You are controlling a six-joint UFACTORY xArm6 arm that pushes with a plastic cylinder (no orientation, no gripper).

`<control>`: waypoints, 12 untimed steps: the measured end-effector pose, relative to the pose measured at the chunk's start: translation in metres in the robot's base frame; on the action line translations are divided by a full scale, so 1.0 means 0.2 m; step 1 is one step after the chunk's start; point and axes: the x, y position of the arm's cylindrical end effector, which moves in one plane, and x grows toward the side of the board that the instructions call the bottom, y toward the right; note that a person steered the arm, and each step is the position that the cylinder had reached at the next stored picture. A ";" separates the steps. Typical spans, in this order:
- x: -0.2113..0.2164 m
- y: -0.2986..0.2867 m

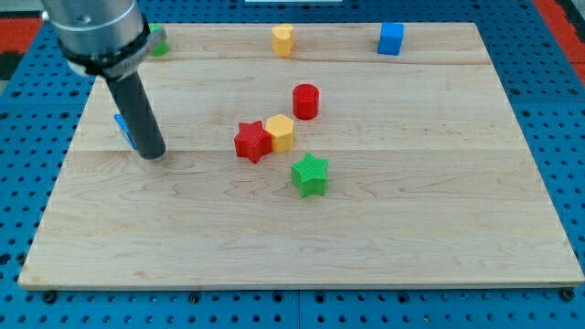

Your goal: Place the red star to the right of the hexagon

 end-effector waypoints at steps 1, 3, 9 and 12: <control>-0.06 -0.19; -0.11 -0.20; 0.10 0.49; -0.22 0.59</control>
